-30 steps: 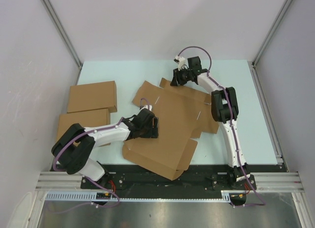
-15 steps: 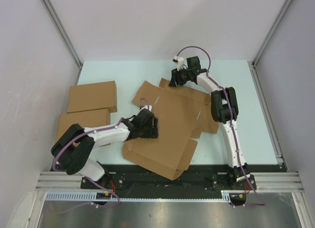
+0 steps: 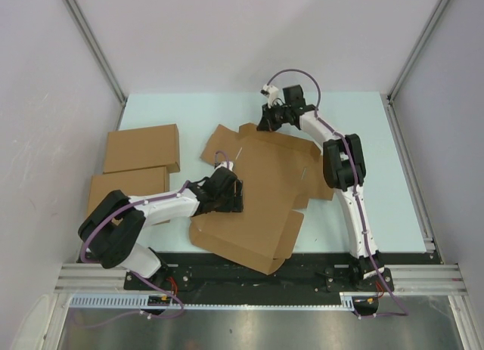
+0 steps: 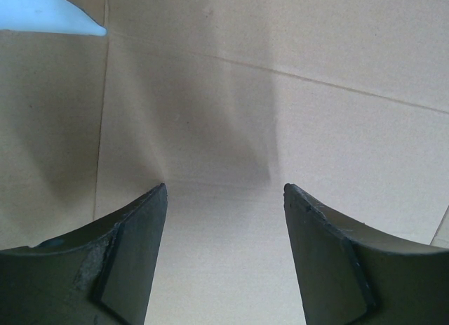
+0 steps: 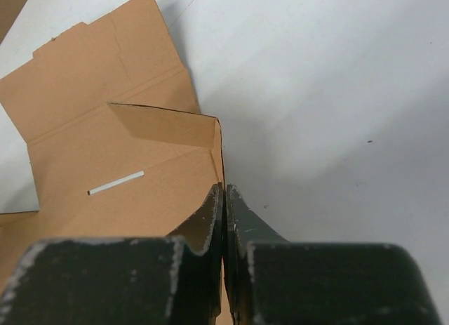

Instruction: Fold the paper box

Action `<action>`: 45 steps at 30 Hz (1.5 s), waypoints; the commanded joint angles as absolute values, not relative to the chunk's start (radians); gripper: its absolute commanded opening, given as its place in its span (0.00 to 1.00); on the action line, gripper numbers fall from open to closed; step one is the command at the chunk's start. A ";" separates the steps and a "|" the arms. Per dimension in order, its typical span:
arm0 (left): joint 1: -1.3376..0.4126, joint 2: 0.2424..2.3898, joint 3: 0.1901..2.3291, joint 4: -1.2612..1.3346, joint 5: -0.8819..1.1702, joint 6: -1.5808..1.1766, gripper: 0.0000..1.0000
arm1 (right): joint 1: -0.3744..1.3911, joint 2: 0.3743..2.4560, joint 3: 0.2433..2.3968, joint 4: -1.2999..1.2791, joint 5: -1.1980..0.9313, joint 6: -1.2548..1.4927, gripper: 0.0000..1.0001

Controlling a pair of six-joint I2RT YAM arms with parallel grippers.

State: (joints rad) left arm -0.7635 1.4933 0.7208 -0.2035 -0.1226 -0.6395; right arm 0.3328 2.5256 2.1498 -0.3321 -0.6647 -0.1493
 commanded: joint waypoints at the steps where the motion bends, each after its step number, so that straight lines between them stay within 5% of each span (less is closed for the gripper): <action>1: -0.778 1.511 0.690 -0.216 -0.048 -0.681 0.73 | 0.393 2.458 2.045 -0.446 -0.615 -0.172 0.00; 6: -0.782 1.503 0.677 -0.201 -0.043 -0.690 0.72 | 0.410 2.392 1.959 -0.434 -0.522 -0.218 0.01; 13: -0.795 1.490 0.663 -0.201 -0.051 -0.699 0.72 | 0.439 2.355 1.941 -0.420 -0.382 -0.244 0.34; 18: -0.795 1.482 0.650 -0.196 -0.052 -0.706 0.72 | 0.445 2.355 1.948 -0.402 -0.330 -0.239 0.42; 32: -0.795 1.468 0.661 -0.205 -0.061 -0.700 0.72 | 0.459 2.355 1.947 -0.365 -0.270 -0.213 0.01; 45: -0.815 1.060 0.857 -0.348 -0.204 -0.627 0.82 | 0.600 2.062 1.688 -0.190 0.386 -0.311 0.00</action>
State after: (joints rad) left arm -0.8124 1.1828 0.7567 -0.3210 -0.1333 -0.6498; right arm 0.5625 2.2124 1.7428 -0.2699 0.1219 -0.2752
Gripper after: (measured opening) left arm 0.805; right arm 0.021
